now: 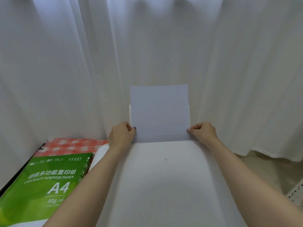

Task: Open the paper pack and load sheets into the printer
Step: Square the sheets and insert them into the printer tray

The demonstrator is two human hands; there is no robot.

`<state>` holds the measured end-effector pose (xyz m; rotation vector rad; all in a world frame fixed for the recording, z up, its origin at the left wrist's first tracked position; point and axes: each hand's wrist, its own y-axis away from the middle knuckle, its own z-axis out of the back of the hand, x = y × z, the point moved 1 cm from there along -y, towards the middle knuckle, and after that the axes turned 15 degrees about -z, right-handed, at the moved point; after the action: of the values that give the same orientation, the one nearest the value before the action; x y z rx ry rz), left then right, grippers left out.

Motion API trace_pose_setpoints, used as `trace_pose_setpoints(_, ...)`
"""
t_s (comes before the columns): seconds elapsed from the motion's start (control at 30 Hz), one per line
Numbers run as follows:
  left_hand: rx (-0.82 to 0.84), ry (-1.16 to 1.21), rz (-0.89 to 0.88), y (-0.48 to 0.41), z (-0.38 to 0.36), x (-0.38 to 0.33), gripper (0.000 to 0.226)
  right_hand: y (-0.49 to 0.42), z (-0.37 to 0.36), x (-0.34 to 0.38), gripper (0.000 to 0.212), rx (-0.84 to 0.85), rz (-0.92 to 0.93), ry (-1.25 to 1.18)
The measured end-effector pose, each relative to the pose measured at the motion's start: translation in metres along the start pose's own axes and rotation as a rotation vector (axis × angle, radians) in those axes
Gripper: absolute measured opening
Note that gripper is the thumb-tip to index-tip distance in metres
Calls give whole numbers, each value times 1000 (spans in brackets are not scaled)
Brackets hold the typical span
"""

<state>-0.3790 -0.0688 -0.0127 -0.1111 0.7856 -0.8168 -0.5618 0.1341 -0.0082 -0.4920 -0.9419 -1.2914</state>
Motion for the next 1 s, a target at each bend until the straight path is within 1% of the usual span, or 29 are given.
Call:
trace_pose_setpoints(0.1,19,-19,-9,1,-1,-1,18,1,1,-1,21,9,1,40)
trace_pose_setpoints(0.2,56,-44,-23,2,0,1,16,2,1,0,19,17,-6,91)
trace_pose_setpoints(0.33,109,-59,-17,2,2,3,14,3,2,0,28,19,10,125)
trace_pose_setpoints(0.4,79,-28,-24,2,3,2,11,4,1,-1,22,7,23,69)
trace_pose_setpoints(0.43,58,-12,-27,3,2,1,11,4,1,-1,23,4,28,37)
trace_pose_setpoints(0.53,20,1,-26,2,2,-2,16,2,-1,0,22,-22,24,-25)
trace_pose_setpoints(0.63,-9,3,-37,1,0,-5,17,-1,-5,3,14,-66,9,-77)
trace_pose_setpoints(0.73,13,12,-70,1,-6,-10,17,-3,-8,4,11,-95,-2,-90)
trace_pose_setpoints(0.83,24,10,-110,4,-13,-16,15,-3,-7,4,12,-81,-19,-80)
trace_pose_setpoints(0.9,-38,43,-120,7,-15,-18,12,-3,-6,3,13,-70,-21,-68)
trace_pose_setpoints(1.0,-123,86,-107,13,-16,-22,26,-4,-5,3,13,-68,-19,-64)
